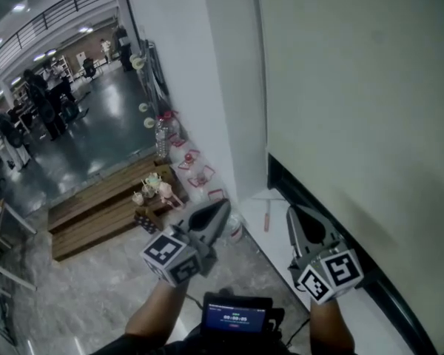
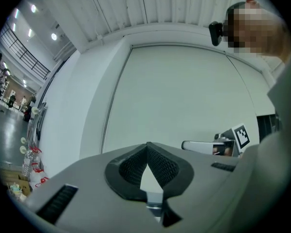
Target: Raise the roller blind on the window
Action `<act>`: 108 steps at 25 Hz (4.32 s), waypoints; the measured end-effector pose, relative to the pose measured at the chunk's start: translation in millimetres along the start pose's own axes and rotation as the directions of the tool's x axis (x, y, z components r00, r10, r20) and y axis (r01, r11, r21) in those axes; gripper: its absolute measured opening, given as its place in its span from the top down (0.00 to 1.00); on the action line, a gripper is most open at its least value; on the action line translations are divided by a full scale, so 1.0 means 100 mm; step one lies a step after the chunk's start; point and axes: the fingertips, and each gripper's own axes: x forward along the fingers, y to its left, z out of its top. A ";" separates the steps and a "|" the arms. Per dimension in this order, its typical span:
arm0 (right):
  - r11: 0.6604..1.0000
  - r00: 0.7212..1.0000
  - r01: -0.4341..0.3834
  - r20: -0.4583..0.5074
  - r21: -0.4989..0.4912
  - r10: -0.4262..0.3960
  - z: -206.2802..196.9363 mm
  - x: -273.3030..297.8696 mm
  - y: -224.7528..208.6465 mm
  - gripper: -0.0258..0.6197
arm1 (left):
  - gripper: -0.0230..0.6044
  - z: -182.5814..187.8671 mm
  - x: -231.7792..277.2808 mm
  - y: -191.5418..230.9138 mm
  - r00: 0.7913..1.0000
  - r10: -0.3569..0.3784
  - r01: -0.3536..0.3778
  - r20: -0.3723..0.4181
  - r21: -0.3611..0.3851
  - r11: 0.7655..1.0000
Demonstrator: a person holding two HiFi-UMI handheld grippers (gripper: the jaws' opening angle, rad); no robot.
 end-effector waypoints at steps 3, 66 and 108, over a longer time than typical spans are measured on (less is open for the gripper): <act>1.000 1.000 -0.004 0.001 -0.013 0.004 -0.03 0.25 -0.03 0.96 | 0.98 0.03 0.12 0.29 1.000 -0.007 0.007 0.018 0.008 1.000; 0.998 0.996 0.061 -0.070 -0.001 -0.061 0.08 3.54 -2.63 0.84 | 0.98 0.20 2.66 2.30 1.000 0.014 -0.014 -0.027 0.005 1.000; 0.996 0.982 -0.093 -0.167 0.004 0.092 -0.30 4.05 -2.69 0.96 | 0.98 0.03 2.68 2.69 0.998 0.018 -0.017 -0.060 0.012 1.000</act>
